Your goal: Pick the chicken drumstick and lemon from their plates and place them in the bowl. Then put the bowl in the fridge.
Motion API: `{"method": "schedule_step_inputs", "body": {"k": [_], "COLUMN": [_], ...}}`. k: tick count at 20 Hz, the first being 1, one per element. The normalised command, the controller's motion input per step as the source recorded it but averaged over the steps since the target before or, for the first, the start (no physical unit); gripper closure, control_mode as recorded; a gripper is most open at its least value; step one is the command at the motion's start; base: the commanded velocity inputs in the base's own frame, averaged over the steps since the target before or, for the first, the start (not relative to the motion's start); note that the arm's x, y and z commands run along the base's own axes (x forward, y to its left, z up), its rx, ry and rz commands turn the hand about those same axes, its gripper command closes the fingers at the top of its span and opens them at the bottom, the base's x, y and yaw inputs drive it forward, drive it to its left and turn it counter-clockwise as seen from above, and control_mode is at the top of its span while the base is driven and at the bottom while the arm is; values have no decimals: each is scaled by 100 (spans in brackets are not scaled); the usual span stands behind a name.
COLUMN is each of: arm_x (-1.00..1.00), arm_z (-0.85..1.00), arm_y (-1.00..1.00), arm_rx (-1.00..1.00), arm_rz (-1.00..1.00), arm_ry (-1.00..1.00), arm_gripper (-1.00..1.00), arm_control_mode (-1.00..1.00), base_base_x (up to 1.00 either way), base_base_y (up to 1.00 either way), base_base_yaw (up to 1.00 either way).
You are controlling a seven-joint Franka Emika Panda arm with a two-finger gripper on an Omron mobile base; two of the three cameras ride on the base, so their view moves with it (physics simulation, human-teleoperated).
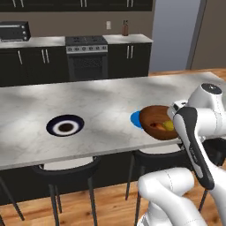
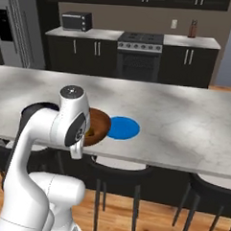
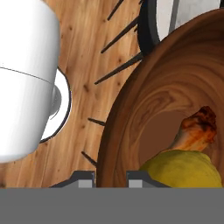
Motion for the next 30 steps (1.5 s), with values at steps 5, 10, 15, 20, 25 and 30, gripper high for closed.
{"method": "schedule_step_inputs", "body": {"k": [5,10,15,20,25,30], "arm_x": [0,0,0,0,0,0], "arm_z": [0,0,0,0,0,0], "arm_y": [0,0,0,0,0,0], "arm_rx": [0,0,0,0,0,0], "arm_rz": [0,0,0,0,0,0], "arm_ry": [0,0,0,0,0,0], "arm_gripper": [100,100,100,100,100,100], "arm_control_mode": [100,100,100,100,100,100], "base_base_x": [0,0,0,1,2,4], "base_base_y": [94,94,94,94,94,94], "base_base_yaw": [0,0,0,0,0,0]}}
